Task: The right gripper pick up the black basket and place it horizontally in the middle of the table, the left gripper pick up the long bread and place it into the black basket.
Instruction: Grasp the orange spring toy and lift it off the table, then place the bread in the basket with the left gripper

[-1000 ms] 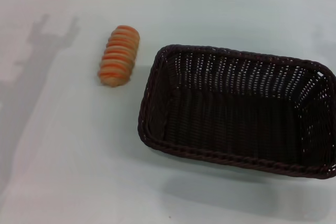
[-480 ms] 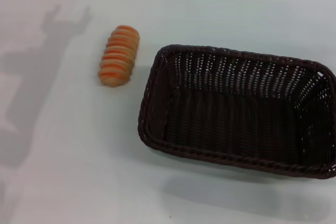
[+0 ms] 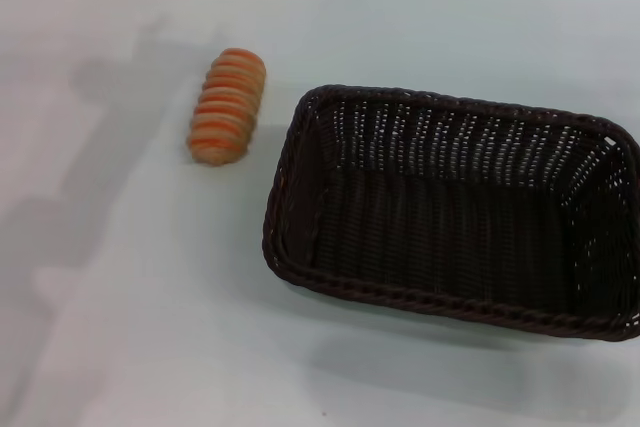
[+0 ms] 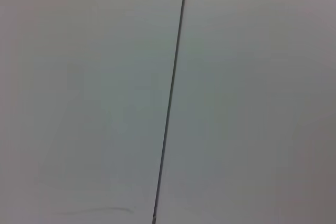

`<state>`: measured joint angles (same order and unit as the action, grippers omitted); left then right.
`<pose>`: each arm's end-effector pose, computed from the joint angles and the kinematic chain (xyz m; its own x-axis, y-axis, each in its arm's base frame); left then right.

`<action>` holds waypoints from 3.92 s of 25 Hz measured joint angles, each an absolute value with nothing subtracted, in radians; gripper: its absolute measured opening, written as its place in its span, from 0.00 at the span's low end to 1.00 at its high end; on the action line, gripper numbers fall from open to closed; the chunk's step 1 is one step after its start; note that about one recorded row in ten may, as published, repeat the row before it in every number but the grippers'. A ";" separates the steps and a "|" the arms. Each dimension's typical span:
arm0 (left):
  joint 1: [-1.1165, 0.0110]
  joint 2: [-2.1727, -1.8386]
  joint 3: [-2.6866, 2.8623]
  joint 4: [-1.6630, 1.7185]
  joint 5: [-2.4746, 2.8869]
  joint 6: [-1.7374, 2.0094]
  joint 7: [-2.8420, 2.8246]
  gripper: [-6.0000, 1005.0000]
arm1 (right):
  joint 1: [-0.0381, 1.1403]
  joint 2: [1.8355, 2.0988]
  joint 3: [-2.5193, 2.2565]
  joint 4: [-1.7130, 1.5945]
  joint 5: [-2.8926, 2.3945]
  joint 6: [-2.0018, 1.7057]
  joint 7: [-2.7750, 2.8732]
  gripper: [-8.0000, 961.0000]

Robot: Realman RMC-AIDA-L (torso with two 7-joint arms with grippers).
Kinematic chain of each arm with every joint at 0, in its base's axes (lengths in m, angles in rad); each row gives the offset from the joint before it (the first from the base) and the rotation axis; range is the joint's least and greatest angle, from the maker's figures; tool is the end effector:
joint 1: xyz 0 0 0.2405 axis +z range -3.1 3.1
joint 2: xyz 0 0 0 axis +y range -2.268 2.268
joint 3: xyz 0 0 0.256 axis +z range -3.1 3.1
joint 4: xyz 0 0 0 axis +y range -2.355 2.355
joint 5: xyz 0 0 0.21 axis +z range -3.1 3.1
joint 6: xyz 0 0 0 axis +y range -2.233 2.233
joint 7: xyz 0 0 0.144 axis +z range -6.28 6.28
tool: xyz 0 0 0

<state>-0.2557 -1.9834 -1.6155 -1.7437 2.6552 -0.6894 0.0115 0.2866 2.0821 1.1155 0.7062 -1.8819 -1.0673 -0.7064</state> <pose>-0.1538 0.3832 0.1024 0.6770 0.3317 0.6570 0.7341 -0.2400 -0.6353 0.3098 0.3437 0.0367 0.8325 0.0609 -0.5507 -0.5269 0.3943 -0.7529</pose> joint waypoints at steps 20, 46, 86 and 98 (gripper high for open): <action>-0.658 -2.064 -1.727 -1.345 2.756 -1.104 0.056 0.82 | 0.293 2.080 1.113 0.693 -1.881 -1.066 -0.698 0.42; -0.746 -2.067 -1.681 -1.038 2.802 -0.987 -0.024 0.79 | 0.290 2.080 1.107 0.693 -1.888 -1.074 -0.693 0.42; -0.761 -2.068 -1.601 -0.932 2.741 -0.949 -0.032 0.68 | 0.292 2.080 1.106 0.701 -1.893 -1.075 -0.680 0.42; -0.632 -2.058 -1.788 -1.226 2.725 -1.005 0.170 0.56 | 0.292 2.080 1.115 0.700 -1.893 -1.076 -0.679 0.42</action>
